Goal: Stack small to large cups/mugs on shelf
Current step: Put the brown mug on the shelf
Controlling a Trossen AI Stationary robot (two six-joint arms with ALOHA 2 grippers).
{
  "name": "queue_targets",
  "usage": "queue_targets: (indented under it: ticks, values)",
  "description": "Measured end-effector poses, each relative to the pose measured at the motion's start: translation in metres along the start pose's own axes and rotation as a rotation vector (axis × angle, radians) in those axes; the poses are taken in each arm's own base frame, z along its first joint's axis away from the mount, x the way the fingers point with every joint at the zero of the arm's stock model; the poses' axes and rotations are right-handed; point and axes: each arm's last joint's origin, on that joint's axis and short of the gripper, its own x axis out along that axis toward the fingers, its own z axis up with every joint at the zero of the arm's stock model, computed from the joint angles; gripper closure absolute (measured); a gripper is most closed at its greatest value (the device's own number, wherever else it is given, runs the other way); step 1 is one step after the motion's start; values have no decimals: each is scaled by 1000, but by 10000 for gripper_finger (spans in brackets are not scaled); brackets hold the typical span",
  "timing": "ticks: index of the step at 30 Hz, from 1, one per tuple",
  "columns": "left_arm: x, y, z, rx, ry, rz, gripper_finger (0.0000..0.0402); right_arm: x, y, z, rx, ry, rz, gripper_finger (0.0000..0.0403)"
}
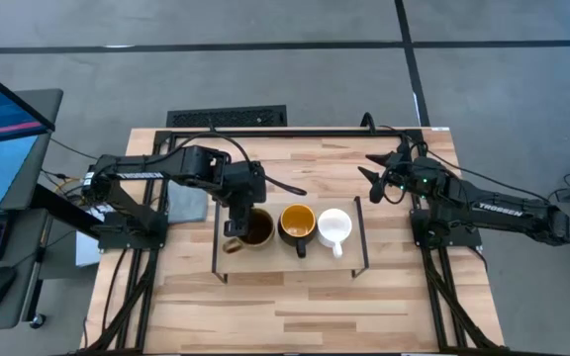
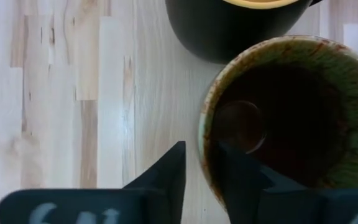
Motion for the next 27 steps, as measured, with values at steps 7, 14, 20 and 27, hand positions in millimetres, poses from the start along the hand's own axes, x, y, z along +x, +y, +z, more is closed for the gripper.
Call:
queue_targets:
  ticks: [7, 14, 20, 27]
  values:
    - [0, 0, 0, -29, 0, -8, 367, 0, 0, 0, 0, 0, 0, 163]
    - [0, 0, 0, -48, 0, -12, 389, 0, 0, 0, 0, 0, 0, 163]
    - [-1, 0, -1, -112, 10, 5, 386, 0, 0, 0, 0, 0, 0, 163]
    - [-2, 1, -4, -304, 31, 31, 392, 0, 0, 0, 0, 0, 0, 163]
